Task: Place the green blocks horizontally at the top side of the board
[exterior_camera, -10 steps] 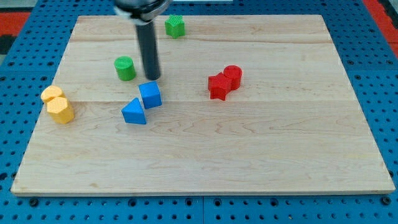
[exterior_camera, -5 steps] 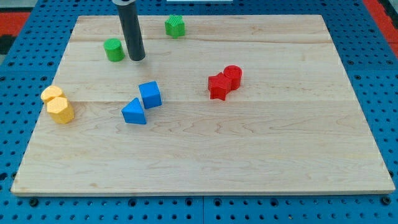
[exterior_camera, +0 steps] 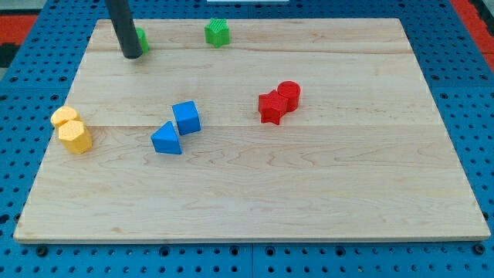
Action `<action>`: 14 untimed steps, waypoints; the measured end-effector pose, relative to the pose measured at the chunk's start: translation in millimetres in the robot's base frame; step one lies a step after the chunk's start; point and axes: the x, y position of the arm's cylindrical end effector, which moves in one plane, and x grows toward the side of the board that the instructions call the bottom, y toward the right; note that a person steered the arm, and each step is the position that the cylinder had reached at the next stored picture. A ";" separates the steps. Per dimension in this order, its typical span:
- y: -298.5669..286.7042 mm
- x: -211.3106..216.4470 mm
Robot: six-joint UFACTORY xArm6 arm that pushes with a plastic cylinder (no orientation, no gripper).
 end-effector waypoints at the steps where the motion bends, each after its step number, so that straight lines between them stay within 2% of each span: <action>1: -49.0 22.0; 2: -69.4 -1.5; 3: -47.8 -34.7; 4: -37.0 -44.5; 5: -27.5 -84.8; 6: -23.1 -86.0; 7: 16.7 -86.3; 8: 21.8 -86.1; 12: 163.3 -83.3; 14: 195.0 -72.8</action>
